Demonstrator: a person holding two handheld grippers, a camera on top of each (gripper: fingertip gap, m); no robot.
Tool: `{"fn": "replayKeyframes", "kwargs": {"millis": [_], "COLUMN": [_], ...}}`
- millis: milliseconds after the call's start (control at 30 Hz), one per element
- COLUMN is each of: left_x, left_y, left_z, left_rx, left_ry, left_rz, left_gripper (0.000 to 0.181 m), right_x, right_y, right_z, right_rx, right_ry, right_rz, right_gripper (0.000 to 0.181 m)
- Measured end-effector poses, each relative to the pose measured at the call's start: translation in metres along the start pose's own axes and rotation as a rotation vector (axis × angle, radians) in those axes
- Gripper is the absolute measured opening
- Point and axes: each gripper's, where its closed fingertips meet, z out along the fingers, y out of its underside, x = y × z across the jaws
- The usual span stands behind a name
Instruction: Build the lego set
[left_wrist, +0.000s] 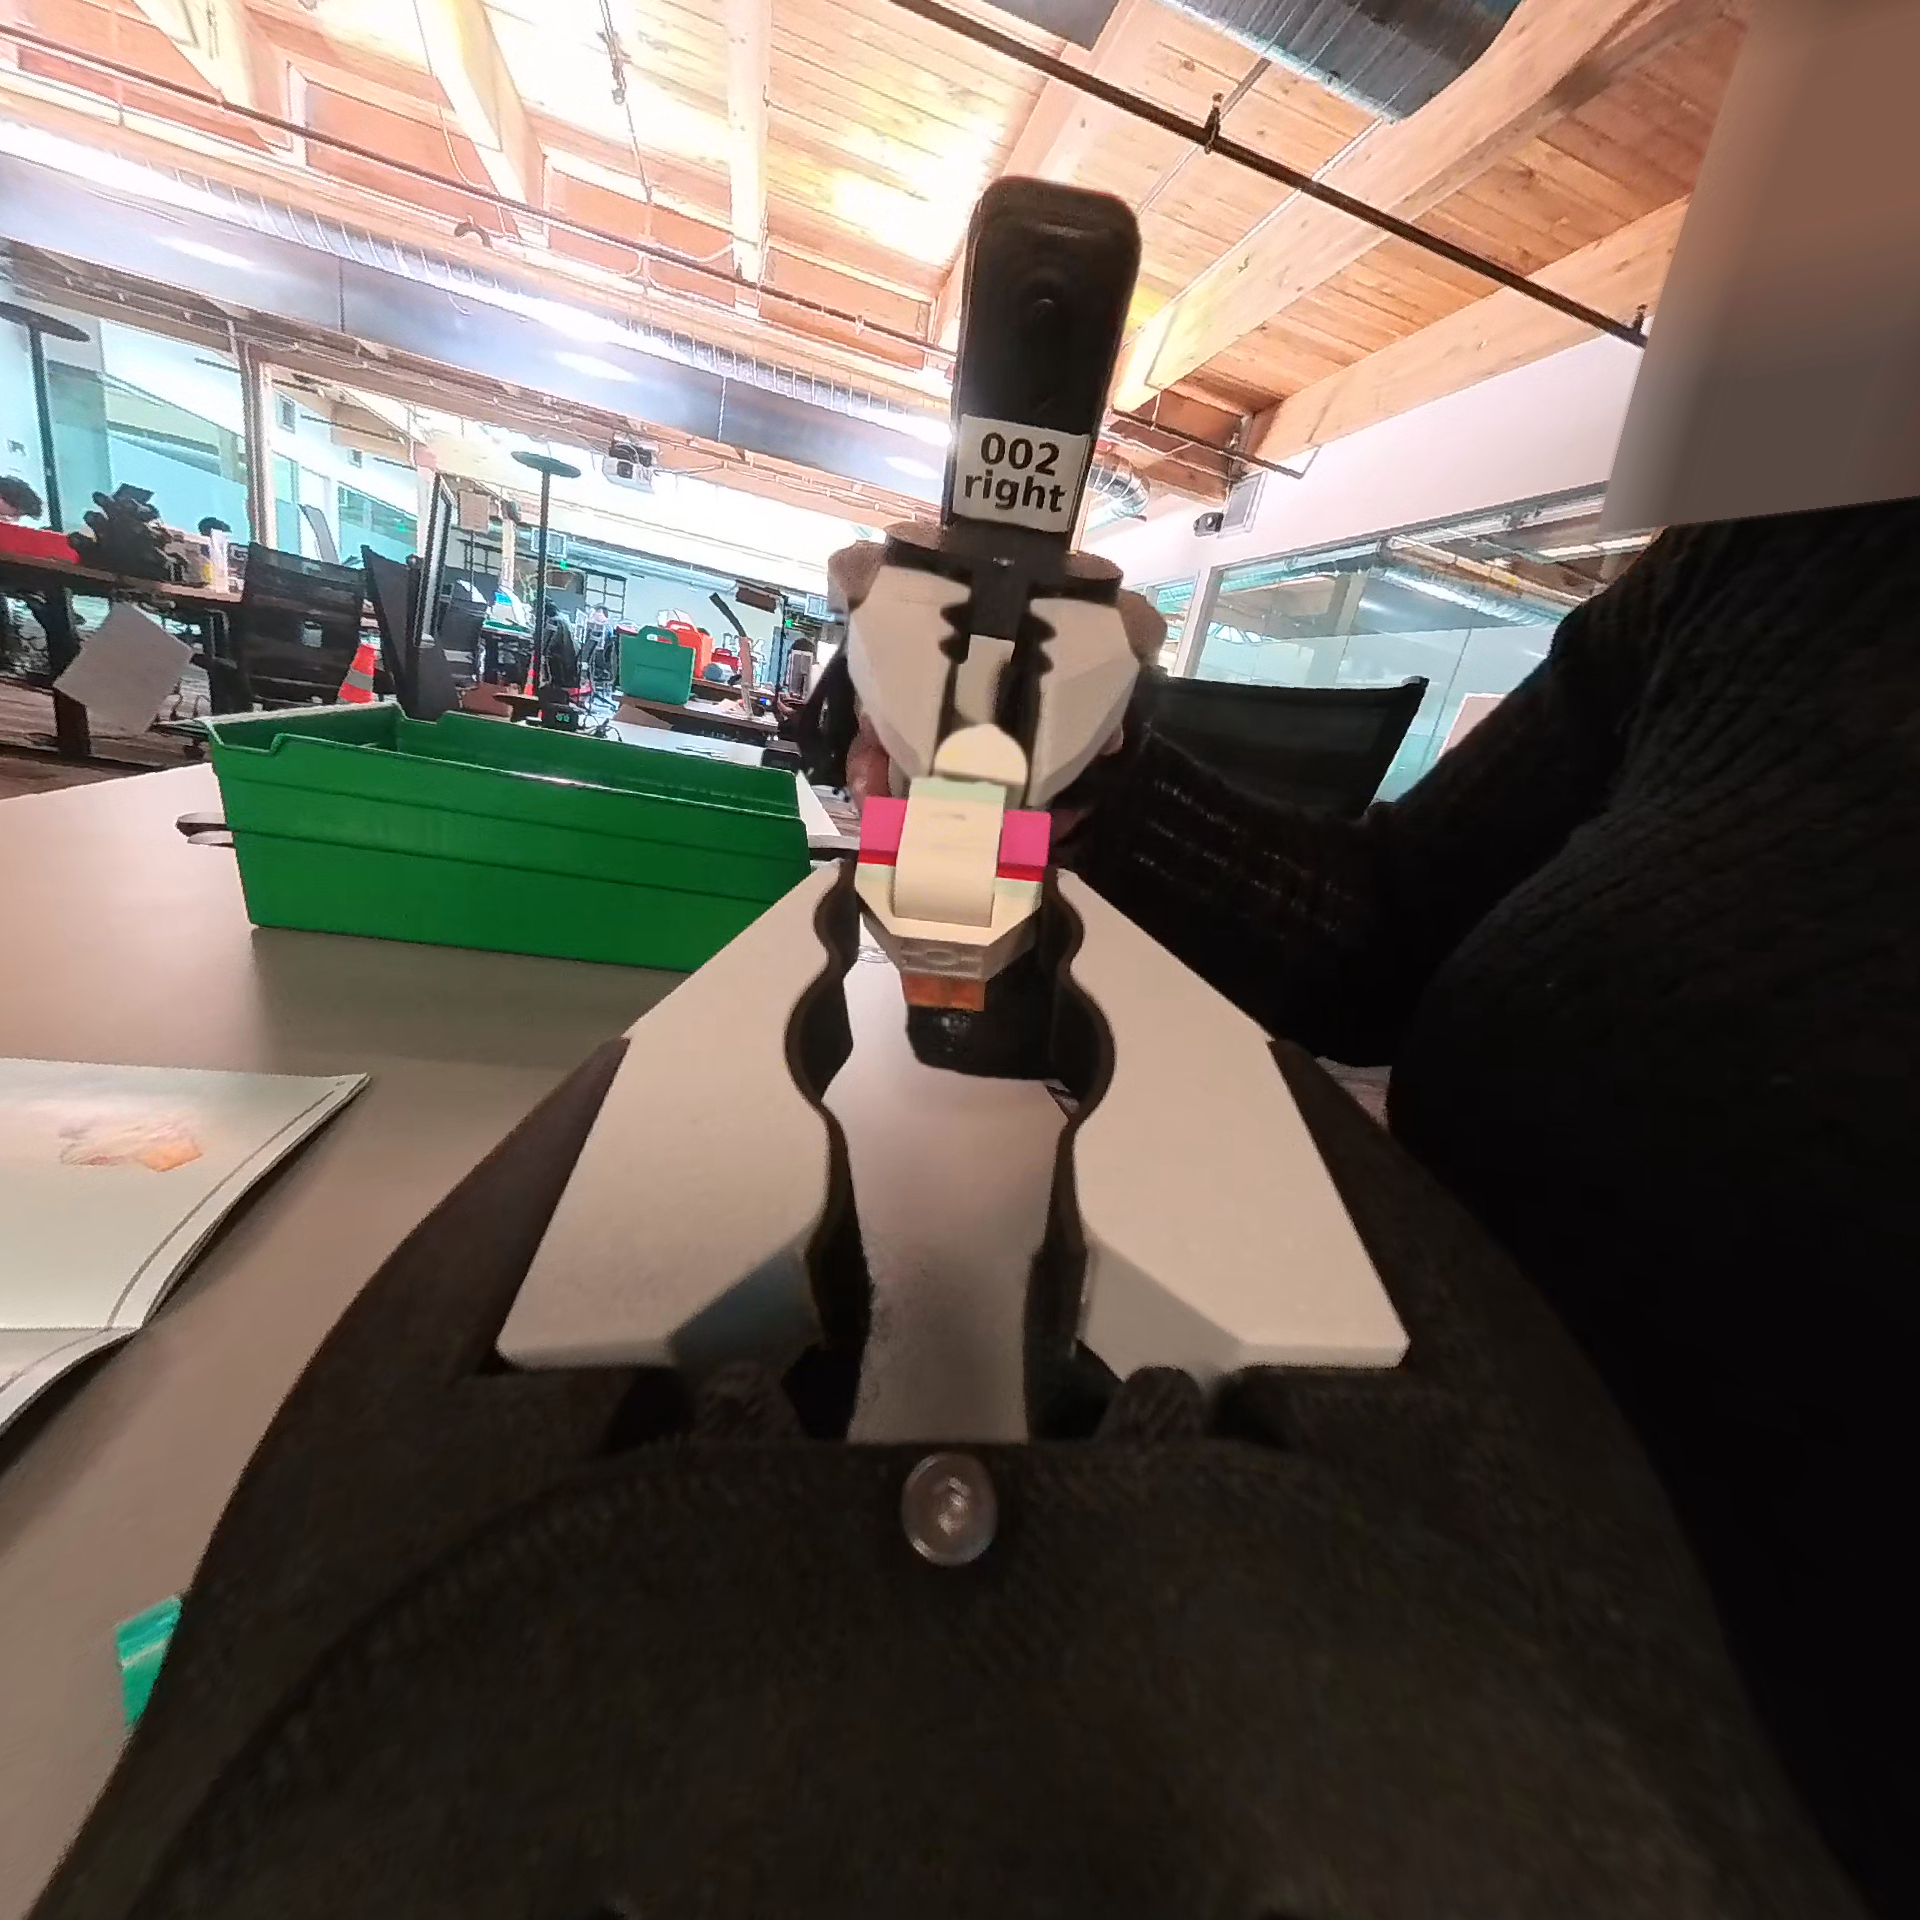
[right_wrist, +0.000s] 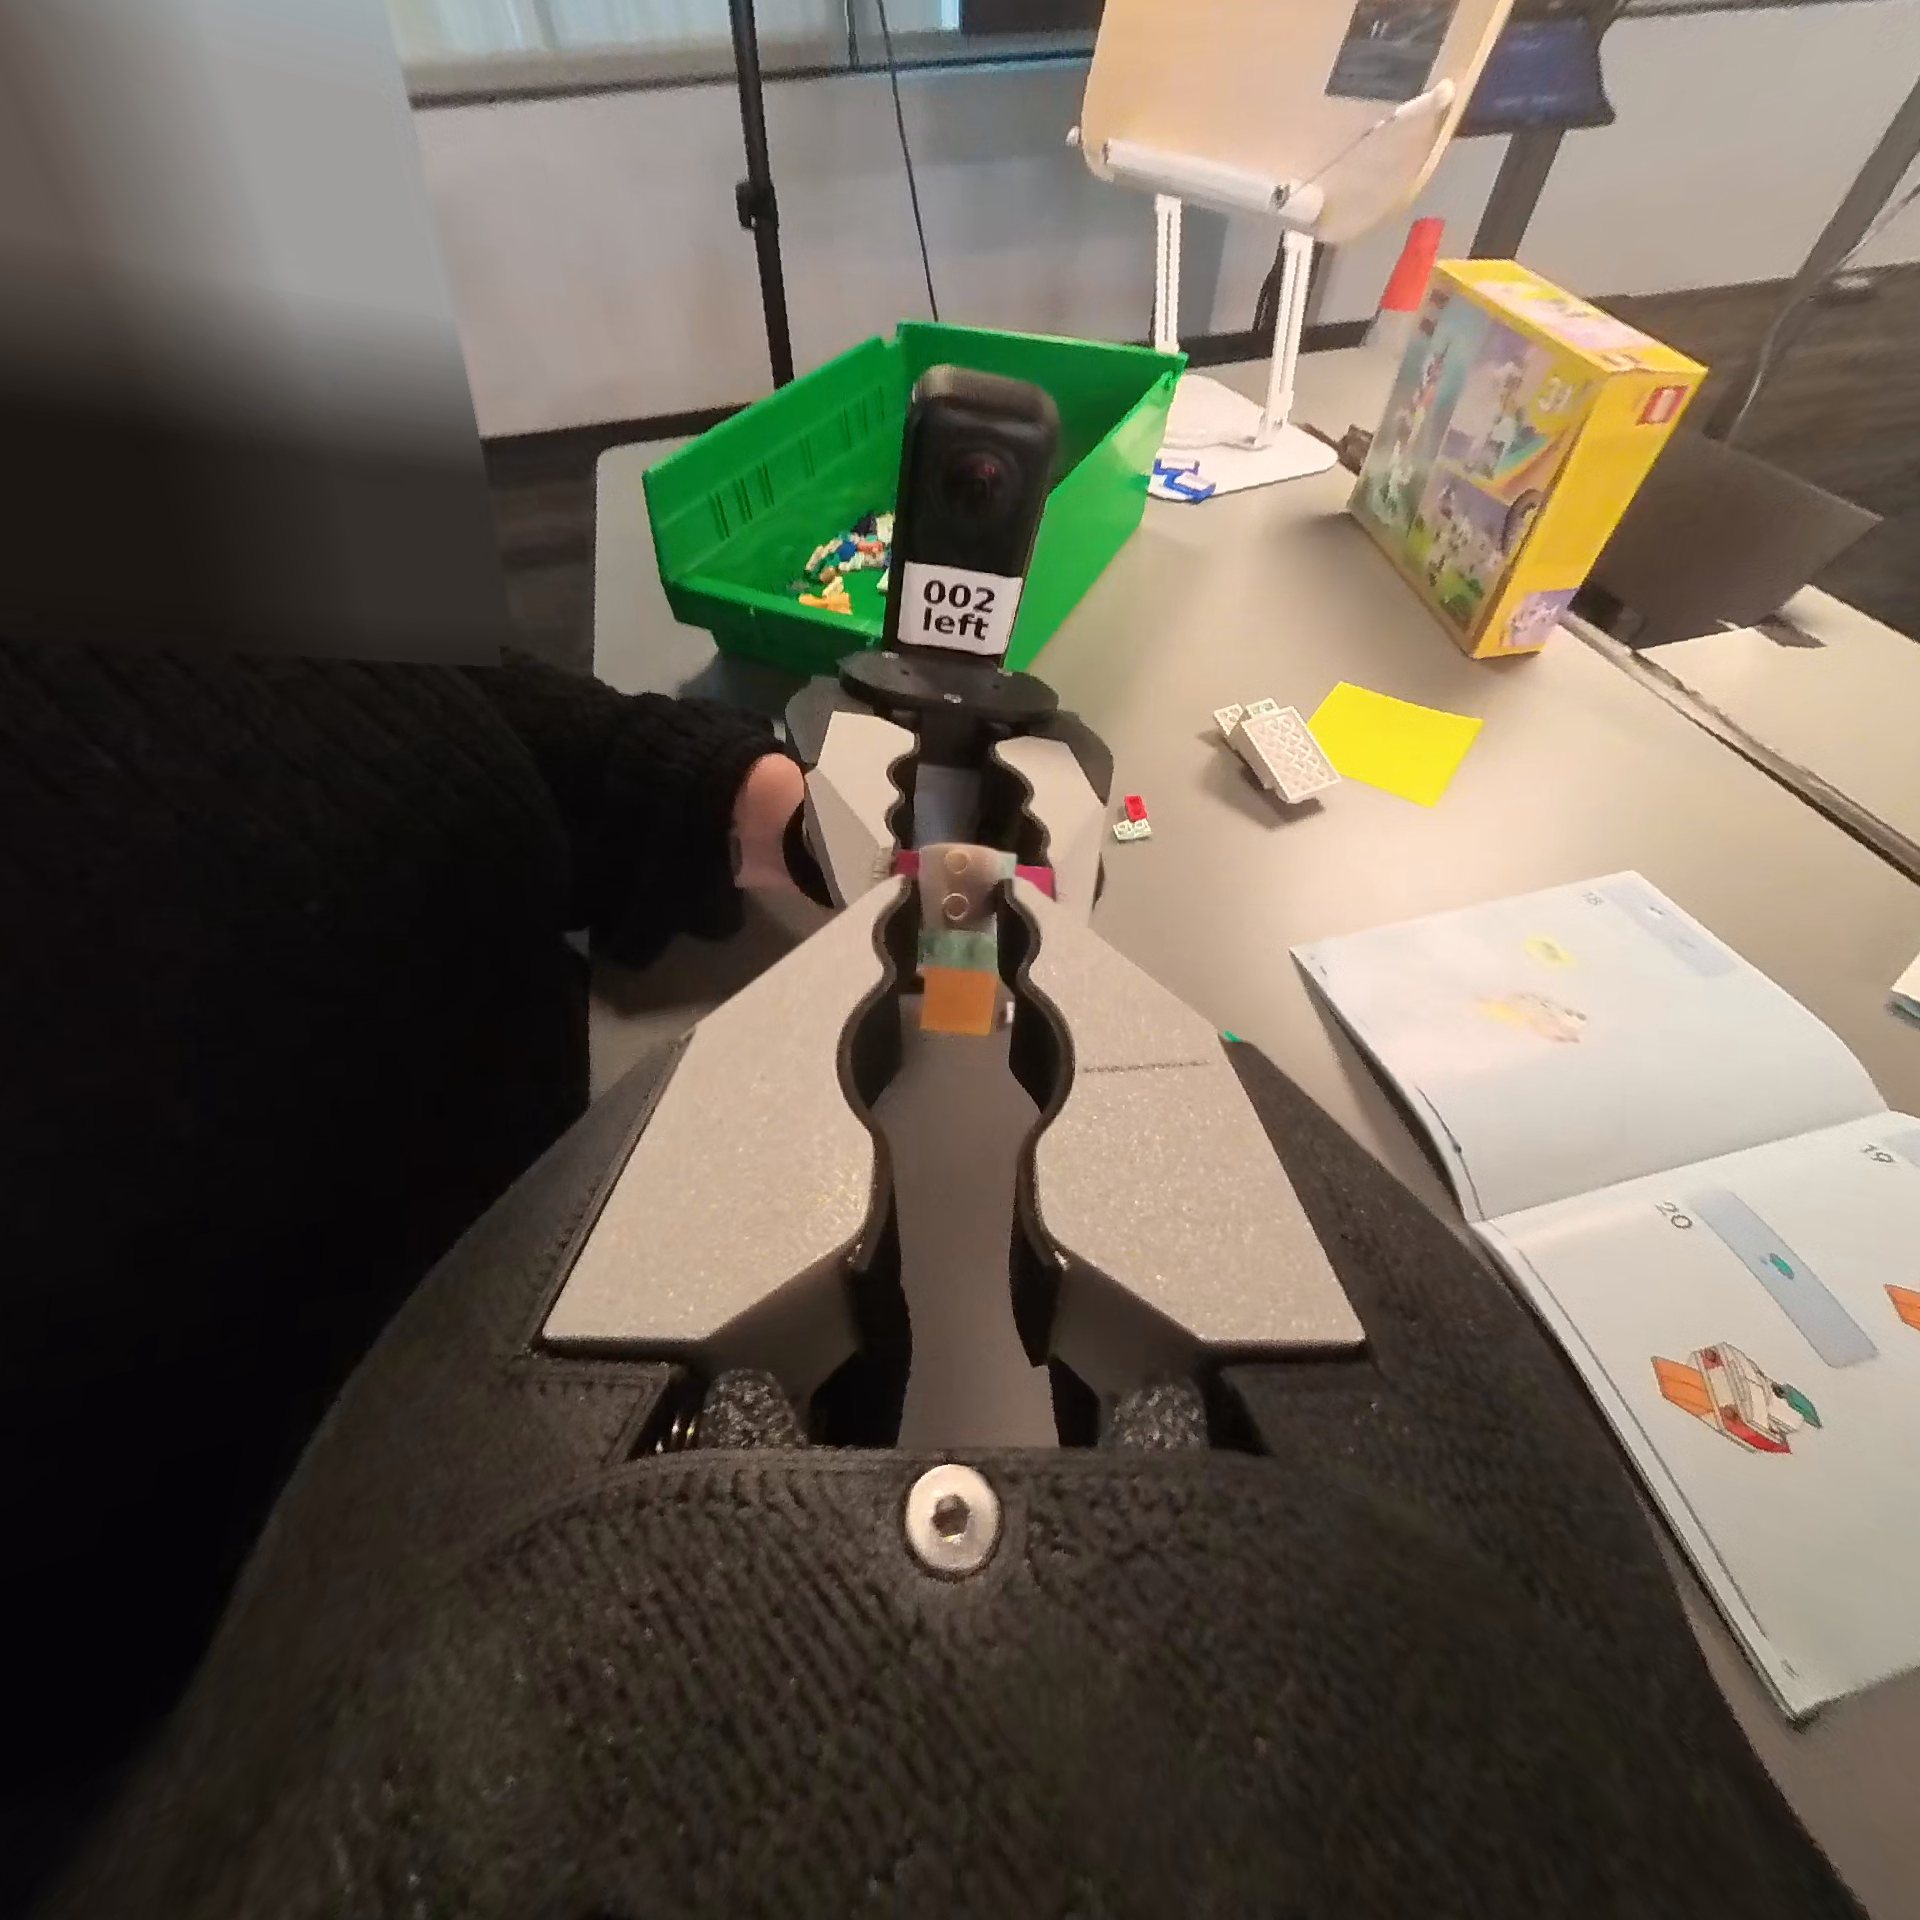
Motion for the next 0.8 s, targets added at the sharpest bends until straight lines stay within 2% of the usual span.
{"fn": "replayKeyframes", "kwargs": {"millis": [433, 800], "left_x": [0.002, 0.003], "left_y": [0.009, 0.027], "left_z": [0.002, 0.010], "left_rx": [-0.061, -0.187], "left_ry": [-0.029, -0.017], "left_rz": [0.067, 0.103], "left_gripper": [0.034, 0.034], "right_x": [0.000, -0.008], "right_y": [0.010, 0.022], "right_z": [0.000, -0.002], "right_rx": [-0.055, -0.246], "right_ry": [0.010, -0.054], "right_rz": [-0.020, 0.021], "right_gripper": [0.013, 0.013]}}
